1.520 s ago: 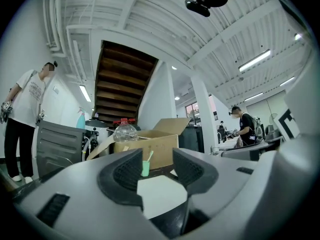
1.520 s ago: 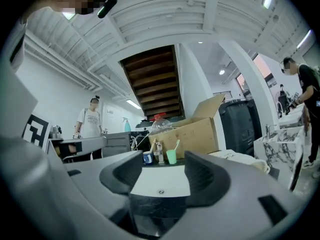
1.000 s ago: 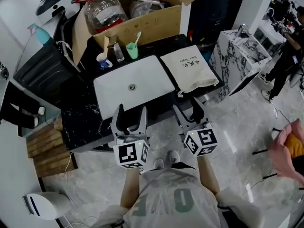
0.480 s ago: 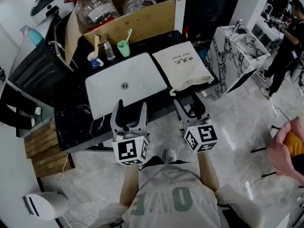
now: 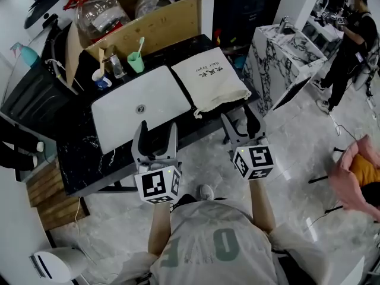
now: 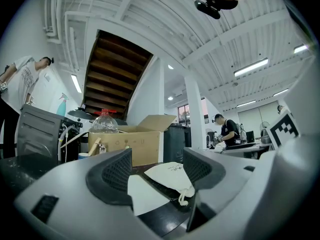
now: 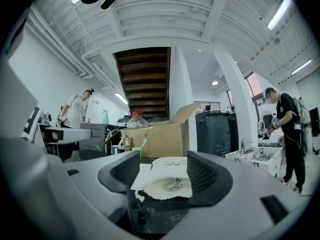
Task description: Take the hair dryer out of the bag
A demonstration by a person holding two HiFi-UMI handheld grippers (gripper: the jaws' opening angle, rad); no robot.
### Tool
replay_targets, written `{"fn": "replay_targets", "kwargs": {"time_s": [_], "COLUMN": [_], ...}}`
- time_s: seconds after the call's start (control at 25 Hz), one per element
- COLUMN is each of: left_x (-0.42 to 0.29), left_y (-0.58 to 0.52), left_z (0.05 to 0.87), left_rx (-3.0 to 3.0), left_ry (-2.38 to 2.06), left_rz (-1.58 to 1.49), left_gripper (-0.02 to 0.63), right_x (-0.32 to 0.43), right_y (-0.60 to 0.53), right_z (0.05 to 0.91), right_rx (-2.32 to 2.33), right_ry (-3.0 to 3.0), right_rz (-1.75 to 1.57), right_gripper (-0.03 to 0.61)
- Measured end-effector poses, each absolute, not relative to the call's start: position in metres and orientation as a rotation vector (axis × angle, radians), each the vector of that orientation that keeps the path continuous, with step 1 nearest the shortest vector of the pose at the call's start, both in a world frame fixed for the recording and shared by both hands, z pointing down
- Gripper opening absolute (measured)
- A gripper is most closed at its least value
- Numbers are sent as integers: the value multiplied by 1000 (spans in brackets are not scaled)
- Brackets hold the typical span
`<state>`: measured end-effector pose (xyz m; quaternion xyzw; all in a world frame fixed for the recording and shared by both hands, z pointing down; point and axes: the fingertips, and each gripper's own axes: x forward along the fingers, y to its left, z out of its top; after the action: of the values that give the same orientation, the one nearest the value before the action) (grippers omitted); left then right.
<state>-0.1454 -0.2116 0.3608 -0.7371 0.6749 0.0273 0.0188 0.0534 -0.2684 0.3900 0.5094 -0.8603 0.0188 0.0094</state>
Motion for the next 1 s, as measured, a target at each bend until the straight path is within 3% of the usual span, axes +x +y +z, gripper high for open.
{"fn": "replay_targets", "kwargs": {"time_s": [0.32,0.64,1.0], "left_x": [-117,-108,-116], "left_y": [-232,-245,-247], "left_z": [364,370,386], "left_rx": [-2352,-2389,-2393], "left_ry": [2031,2022,2087], "left_rz": [68,40,-5], "left_gripper": [293,293,293], "right_x": [94,109,112], "right_y": [-295,-354,-403], "right_z": [399,436,490], "right_rx": [1621,1369,1148], "right_ry": [-2506,-2191,-2009], "right_rz": [-144,-467,-534], "right_gripper": [287,276,196]}}
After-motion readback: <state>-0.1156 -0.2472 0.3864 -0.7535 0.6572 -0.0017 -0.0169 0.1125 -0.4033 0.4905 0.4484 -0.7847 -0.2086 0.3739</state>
